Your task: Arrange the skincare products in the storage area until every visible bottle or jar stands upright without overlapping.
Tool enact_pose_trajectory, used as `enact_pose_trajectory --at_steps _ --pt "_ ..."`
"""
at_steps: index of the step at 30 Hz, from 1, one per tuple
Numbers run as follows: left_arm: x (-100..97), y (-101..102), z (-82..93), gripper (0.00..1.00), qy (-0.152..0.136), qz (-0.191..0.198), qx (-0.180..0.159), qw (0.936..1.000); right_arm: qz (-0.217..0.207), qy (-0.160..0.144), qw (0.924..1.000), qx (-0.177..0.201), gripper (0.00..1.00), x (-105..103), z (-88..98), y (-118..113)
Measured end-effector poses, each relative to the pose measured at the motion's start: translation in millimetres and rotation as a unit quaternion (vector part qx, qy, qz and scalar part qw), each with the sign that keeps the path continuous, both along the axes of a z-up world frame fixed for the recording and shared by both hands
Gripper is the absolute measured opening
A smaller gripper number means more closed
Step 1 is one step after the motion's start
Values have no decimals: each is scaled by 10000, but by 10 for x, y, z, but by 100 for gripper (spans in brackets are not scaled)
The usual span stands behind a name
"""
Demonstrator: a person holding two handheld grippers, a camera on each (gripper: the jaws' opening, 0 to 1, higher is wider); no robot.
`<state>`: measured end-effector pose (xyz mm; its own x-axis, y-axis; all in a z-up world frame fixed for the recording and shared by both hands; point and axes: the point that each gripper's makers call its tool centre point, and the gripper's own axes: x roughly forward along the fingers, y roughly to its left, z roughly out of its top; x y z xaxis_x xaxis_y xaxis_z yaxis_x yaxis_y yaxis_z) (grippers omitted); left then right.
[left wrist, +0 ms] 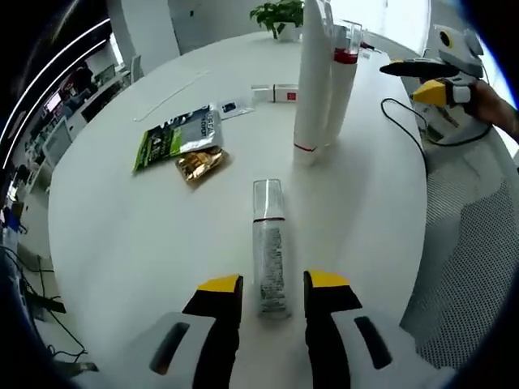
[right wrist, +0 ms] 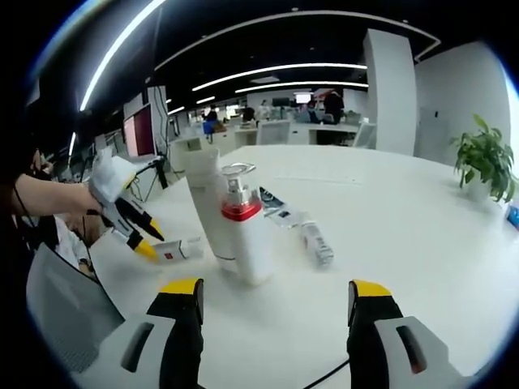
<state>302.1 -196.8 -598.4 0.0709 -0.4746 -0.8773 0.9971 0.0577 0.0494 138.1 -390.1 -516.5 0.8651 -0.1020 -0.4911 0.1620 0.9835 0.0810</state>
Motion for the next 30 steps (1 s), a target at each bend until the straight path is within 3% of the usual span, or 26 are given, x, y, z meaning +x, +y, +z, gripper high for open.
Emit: enact_pose_trajectory --at_steps 3,7,16,30 --pt "-33 -35 -19 37 134 -21 253 9996 -21 3 10000 -9 75 -5 2 -9" --pt "-29 -37 -59 34 177 -146 629 9978 -44 -2 10000 -13 75 -5 6 -15" --pt "3 -193 -82 32 189 -232 771 9966 -85 -9 10000 -9 75 -10 7 -33" --pt "1 -190 -206 30 244 -388 1191 9918 -53 46 10000 -19 74 -12 -15 -23"
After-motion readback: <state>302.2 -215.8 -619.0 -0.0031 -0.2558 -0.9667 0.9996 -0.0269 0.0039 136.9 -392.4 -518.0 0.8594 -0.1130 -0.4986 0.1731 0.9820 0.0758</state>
